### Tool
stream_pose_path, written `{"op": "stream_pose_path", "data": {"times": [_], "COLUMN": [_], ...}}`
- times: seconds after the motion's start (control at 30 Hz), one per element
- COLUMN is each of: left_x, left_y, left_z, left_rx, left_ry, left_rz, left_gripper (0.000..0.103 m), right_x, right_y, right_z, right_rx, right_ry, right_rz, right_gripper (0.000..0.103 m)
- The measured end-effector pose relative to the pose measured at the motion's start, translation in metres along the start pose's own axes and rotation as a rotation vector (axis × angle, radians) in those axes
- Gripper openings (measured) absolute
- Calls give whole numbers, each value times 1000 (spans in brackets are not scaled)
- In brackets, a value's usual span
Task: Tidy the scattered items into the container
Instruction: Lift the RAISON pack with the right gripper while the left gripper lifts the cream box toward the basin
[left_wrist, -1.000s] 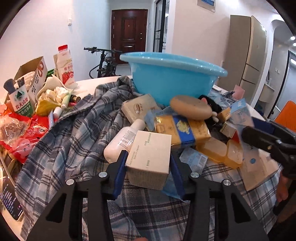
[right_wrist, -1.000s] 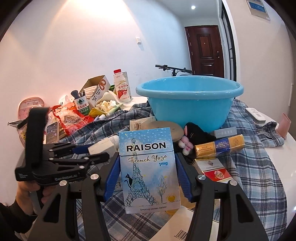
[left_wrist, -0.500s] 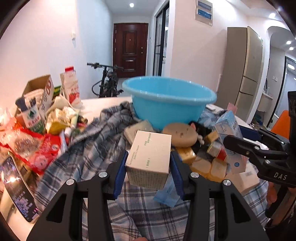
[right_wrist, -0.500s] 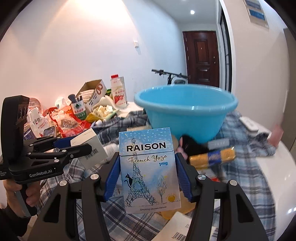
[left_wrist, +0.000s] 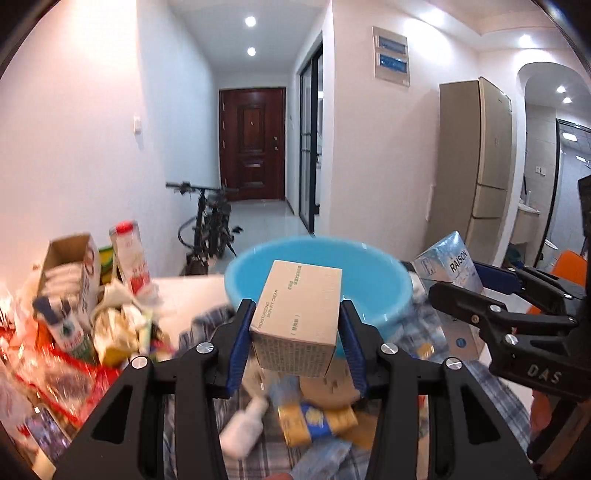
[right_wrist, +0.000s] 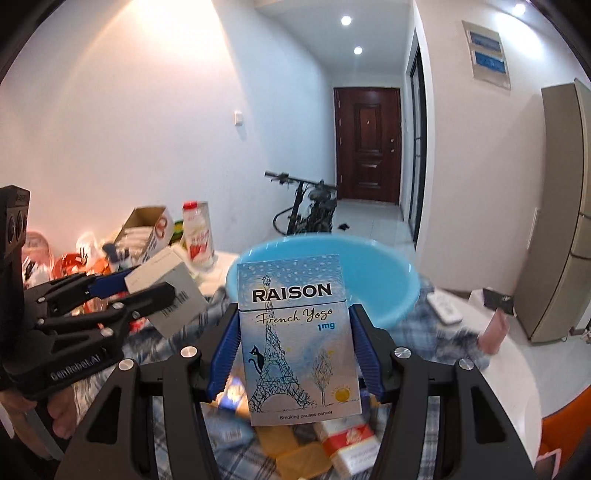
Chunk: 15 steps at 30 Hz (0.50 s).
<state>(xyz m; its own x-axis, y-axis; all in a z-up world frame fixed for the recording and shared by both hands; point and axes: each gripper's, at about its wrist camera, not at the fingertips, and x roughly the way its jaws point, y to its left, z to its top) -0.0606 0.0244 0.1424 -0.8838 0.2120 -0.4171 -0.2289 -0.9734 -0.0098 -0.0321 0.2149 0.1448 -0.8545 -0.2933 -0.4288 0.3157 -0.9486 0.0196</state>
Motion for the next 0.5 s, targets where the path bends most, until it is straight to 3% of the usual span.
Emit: {"op": "stream_pose_path", "data": {"times": [0.23, 0.5], "left_x": [17, 46], "left_y": [5, 10], "left_z": [42, 59], "left_rx": [-15, -27], "left_ry": [-34, -40], "left_rz": [19, 16], "left_gripper": [44, 44], "right_x": [9, 52], "right_y": [2, -5], "right_z": [47, 72], "right_rx": [-23, 5], "right_ry": [-34, -22], "right_rz": [-62, -109], "right_gripper": [60, 60]}}
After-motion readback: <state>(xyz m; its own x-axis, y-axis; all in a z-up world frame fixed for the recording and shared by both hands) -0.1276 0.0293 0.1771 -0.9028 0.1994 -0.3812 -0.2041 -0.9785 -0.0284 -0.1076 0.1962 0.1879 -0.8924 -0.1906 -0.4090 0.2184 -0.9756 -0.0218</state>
